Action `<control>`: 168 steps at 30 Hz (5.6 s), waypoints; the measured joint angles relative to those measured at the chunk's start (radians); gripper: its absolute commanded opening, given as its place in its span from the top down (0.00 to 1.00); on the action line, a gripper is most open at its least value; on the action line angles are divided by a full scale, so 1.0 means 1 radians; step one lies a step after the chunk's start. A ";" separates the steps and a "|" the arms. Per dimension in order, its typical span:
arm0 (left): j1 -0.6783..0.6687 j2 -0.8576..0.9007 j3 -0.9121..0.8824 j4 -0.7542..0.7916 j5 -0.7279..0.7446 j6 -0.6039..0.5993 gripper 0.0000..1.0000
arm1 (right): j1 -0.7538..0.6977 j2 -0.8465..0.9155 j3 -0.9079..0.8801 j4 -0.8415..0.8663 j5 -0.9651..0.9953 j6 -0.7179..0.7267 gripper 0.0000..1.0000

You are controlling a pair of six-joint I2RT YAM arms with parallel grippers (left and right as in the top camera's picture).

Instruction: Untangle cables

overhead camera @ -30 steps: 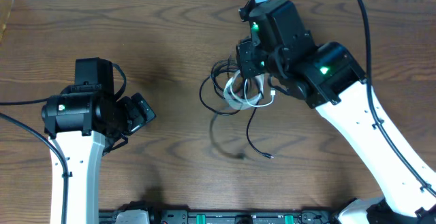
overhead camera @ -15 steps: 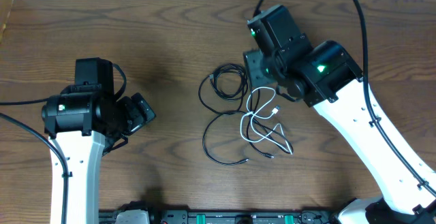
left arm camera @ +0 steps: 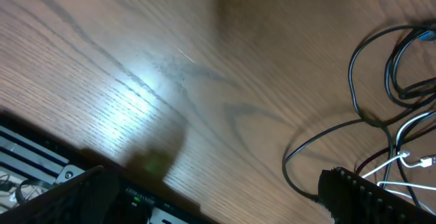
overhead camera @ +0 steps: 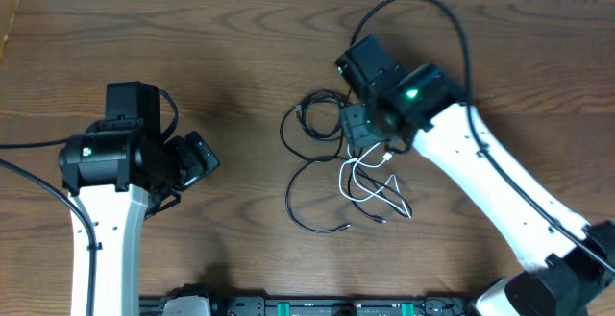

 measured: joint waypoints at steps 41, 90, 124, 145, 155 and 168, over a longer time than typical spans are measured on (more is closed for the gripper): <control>0.000 0.000 -0.001 -0.001 0.000 0.000 0.01 | 0.001 0.006 -0.492 0.541 -0.069 0.426 0.99; 0.000 0.000 -0.002 -0.001 0.000 0.000 0.01 | -0.263 -0.334 0.107 0.766 -0.044 0.167 0.99; 0.000 0.000 -0.002 -0.001 0.000 0.000 0.01 | -0.652 -0.110 0.365 0.456 1.008 -0.100 0.99; 0.000 0.000 -0.002 -0.001 0.000 0.000 0.01 | -0.939 0.099 0.365 0.023 0.476 0.173 0.53; 0.000 0.000 -0.002 -0.001 0.000 0.000 0.01 | -0.942 0.249 0.365 -0.068 0.301 0.171 0.01; 0.000 0.000 -0.002 -0.001 0.000 0.000 0.01 | -0.919 0.262 0.365 -0.287 -0.212 0.107 0.01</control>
